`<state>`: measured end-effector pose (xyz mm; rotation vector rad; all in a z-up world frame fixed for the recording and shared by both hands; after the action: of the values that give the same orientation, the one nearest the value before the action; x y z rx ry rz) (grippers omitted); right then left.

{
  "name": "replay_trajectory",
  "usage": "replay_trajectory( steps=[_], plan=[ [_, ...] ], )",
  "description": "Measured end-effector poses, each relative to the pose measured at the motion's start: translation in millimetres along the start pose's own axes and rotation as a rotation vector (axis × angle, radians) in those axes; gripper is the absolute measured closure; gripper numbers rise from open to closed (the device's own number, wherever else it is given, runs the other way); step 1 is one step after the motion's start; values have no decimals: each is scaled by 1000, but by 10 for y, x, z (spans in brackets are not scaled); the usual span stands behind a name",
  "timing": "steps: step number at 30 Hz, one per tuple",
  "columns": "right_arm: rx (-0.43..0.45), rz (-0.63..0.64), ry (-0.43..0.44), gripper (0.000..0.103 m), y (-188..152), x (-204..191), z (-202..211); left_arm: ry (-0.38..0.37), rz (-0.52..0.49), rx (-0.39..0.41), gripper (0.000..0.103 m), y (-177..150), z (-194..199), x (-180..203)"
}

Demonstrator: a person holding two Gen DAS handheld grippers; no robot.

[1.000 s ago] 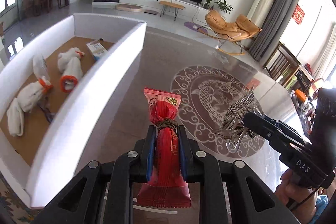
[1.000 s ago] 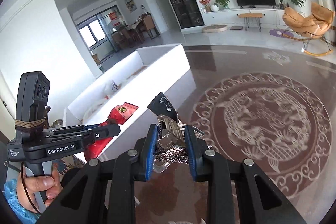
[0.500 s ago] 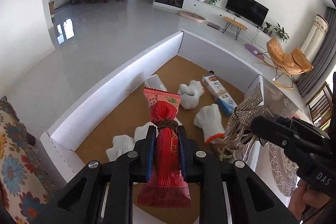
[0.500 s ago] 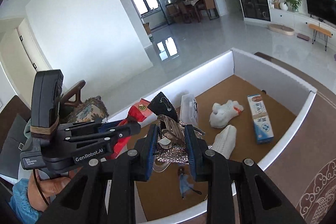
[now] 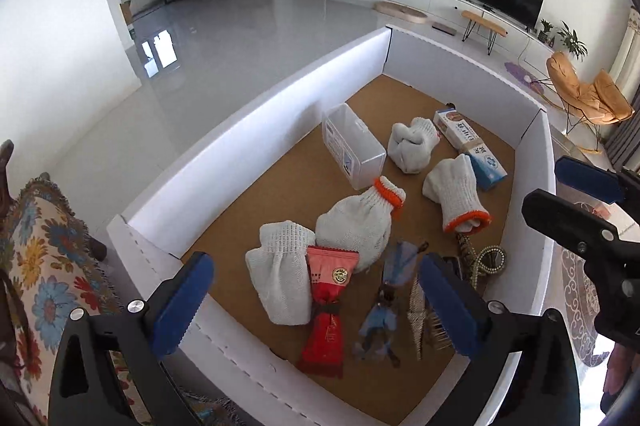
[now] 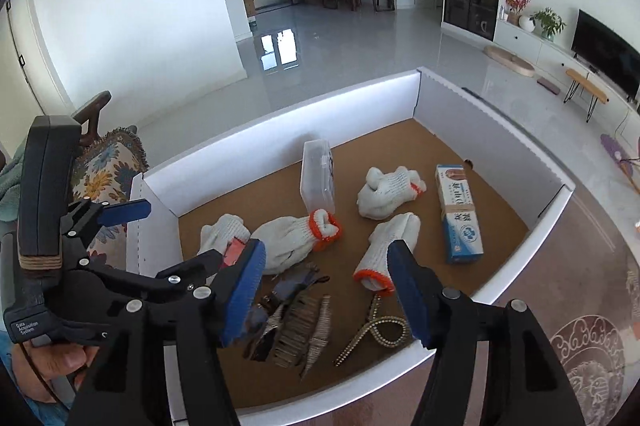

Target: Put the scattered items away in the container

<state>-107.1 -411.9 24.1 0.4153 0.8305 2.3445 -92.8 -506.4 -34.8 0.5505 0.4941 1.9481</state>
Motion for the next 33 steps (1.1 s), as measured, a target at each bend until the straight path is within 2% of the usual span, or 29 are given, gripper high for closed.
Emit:
replay_trajectory(
  steps=[4,10,20,33],
  plan=[
    [62,71,-115,39,37,72,317,-30,36,69,0,82,359,81],
    [104,100,-177,39,82,125,623,-23,34,105,0,148,682,222],
    [136,121,-208,39,145,127,808,44,30,159,0,213,916,221],
    [121,132,-212,39,110,107,694,57,39,154,0,160,875,199]
  ],
)
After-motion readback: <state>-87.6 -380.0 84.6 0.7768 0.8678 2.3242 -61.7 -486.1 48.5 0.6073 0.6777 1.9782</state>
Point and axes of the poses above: each gripper's, at about its wrist camera, not at the fingertips, and z roughly against the way its jaws point, x to its right, y to its top, the point moved 10 cm from there along -z, roughly the way its jaws point, and after that the axes turned 11 degrees about -y, right-handed, at the moved point
